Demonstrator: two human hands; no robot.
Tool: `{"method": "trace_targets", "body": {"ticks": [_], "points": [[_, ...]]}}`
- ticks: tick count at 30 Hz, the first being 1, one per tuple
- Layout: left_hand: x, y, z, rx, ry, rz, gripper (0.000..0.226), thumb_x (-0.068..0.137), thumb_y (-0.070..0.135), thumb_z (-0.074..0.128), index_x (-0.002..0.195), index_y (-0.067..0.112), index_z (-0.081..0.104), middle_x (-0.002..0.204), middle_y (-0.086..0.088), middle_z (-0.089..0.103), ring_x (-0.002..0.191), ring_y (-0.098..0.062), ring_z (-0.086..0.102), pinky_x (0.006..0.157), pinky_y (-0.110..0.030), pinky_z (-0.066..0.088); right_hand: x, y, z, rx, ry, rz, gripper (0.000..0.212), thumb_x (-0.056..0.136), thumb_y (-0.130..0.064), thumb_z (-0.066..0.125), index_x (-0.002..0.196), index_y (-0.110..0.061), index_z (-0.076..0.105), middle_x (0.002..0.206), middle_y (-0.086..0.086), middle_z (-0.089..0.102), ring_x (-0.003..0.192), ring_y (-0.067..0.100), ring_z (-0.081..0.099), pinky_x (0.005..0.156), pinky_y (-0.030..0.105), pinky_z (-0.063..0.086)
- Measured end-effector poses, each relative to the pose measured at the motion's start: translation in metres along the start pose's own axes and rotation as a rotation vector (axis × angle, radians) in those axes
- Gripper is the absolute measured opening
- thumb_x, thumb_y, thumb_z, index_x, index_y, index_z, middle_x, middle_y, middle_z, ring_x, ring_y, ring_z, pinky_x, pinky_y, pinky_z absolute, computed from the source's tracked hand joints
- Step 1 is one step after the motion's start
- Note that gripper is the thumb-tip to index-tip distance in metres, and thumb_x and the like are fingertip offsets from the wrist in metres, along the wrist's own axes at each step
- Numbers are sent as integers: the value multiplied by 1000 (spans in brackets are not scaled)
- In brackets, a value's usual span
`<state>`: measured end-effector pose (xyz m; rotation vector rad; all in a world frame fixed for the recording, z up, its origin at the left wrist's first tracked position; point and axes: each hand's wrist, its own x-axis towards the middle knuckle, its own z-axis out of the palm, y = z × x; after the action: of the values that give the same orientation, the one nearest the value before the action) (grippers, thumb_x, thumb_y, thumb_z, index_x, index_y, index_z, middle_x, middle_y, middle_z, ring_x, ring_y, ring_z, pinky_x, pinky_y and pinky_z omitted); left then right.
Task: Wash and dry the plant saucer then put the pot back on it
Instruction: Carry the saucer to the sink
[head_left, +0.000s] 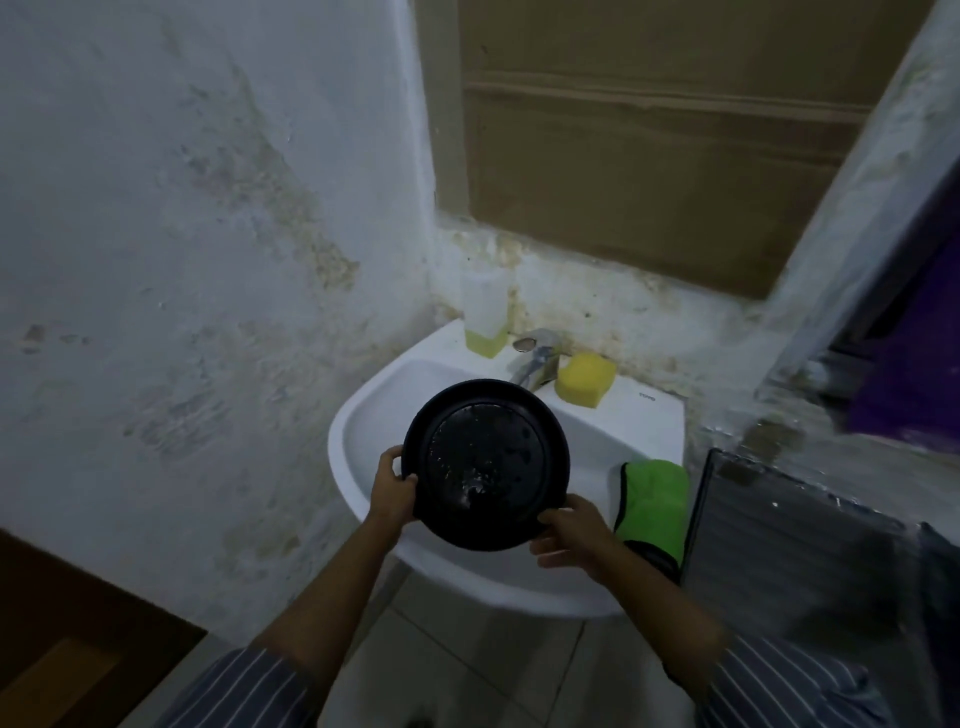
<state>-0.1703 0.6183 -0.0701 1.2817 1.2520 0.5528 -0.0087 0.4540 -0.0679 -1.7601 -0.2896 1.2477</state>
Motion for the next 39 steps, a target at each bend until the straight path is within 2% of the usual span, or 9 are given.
{"method": "trace_targets", "body": {"ticks": [9, 17, 21, 24, 27, 30, 34, 36, 39], "points": [[38, 18, -24, 126, -166, -12, 36, 93, 5, 42, 125, 21, 39, 112, -13, 53, 85, -25, 57, 49, -31, 50, -3, -2, 34, 135, 109, -29, 39, 91, -7, 53, 128, -5, 43, 77, 23, 68, 55, 28, 65, 49, 32, 56], [49, 16, -22, 150, -410, -103, 31, 93, 8, 47, 124, 7, 47, 122, -24, 54, 94, -35, 58, 55, -36, 54, -24, 24, 48, 174, 359, -30, 17, 87, -4, 48, 95, 6, 59, 67, 24, 67, 49, 32, 65, 44, 30, 52], [52, 12, -18, 69, -422, -124, 34, 96, 11, 45, 130, 11, 46, 131, -19, 50, 106, -36, 54, 59, -38, 53, -16, 18, 52, 203, 408, -16, 12, 87, -4, 50, 80, -2, 59, 61, 19, 65, 41, 25, 62, 41, 27, 50], [55, 10, -23, 18, -438, -105, 38, 97, 25, 44, 135, 20, 40, 135, -12, 46, 107, -31, 51, 55, -37, 54, -5, 15, 59, 221, 400, 21, 12, 87, -1, 50, 88, 4, 61, 63, 20, 62, 40, 22, 59, 39, 25, 50], [61, 14, -27, 8, -422, -59, 40, 99, 31, 39, 138, 25, 36, 138, -7, 42, 120, -35, 46, 63, -45, 56, 7, 12, 72, 244, 377, 26, 18, 90, 1, 49, 100, 14, 57, 64, 18, 57, 45, 23, 54, 41, 26, 49], [69, 22, -32, 44, -396, 21, 37, 100, 30, 35, 137, 24, 39, 137, -9, 44, 121, -35, 46, 64, -44, 55, 15, 6, 84, 257, 347, 41, 12, 93, -4, 49, 90, 1, 59, 66, 17, 59, 50, 22, 57, 41, 25, 51], [75, 34, -37, 140, -340, 149, 38, 101, 27, 32, 138, 18, 40, 138, -12, 46, 122, -35, 47, 90, -59, 49, 20, -1, 89, 244, 290, 89, 15, 92, -7, 51, 81, 1, 57, 68, 18, 62, 55, 25, 61, 50, 31, 56], [76, 38, -39, 159, -308, 187, 40, 101, 26, 33, 140, 17, 38, 140, -13, 45, 125, -36, 45, 96, -61, 45, 19, -3, 88, 217, 254, 111, 16, 92, -9, 52, 85, 4, 56, 70, 19, 62, 58, 27, 61, 59, 37, 57], [79, 43, -38, 175, -267, 234, 42, 101, 26, 35, 141, 15, 37, 141, -14, 45, 128, -36, 43, 100, -59, 42, 15, -6, 83, 158, 223, 132, 13, 94, -6, 48, 94, 6, 51, 75, 19, 62, 61, 27, 61, 61, 38, 56]]}}
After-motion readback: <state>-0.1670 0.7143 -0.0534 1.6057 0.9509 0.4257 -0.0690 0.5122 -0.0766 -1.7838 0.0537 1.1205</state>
